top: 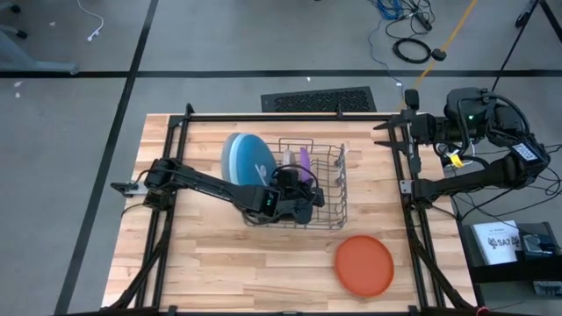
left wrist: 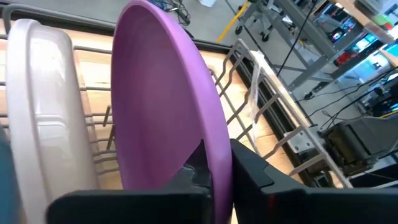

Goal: Sort dishes
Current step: Put the violet plate into the dish rack

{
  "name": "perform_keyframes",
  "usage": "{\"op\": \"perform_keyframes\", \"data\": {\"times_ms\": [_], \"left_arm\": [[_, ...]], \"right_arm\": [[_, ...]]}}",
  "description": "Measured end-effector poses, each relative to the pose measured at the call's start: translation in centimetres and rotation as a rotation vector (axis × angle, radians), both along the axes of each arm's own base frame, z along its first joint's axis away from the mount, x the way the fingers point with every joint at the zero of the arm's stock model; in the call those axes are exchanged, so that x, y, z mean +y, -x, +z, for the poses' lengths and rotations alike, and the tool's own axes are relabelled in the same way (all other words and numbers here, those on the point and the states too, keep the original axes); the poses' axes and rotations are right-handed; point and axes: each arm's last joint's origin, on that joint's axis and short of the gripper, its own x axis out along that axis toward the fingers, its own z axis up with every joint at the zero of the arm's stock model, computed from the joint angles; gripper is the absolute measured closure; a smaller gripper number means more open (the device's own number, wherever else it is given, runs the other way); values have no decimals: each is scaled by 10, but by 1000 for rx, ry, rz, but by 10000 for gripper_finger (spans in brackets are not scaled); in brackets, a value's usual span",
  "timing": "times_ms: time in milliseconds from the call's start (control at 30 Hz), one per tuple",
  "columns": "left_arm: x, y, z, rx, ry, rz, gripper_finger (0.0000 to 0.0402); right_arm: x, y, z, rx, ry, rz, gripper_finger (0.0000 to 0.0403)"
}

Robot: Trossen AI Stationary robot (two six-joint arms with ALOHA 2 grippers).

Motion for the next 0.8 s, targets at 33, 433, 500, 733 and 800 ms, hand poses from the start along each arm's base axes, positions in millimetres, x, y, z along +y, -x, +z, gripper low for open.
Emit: {"op": "perform_keyframes", "data": {"times_ms": [33,433,500,733,800], "left_arm": [[0,0,0,4,-1,-1,366],[0,1,1,44,-25,-45,309],[-1,1,3,55,-21,-76,308],[-4,5,19,31,-56,-120,307],[-5,8,27,18,-77,-119,307]], "right_arm": [[0,0,0,0,0,0,255],[0,-1,-2,23,-3,0,255],[0,-2,-3,36,-8,-1,255],[-1,-9,-11,100,-46,-15,255],[-2,-12,-17,128,-51,-15,255]]}}
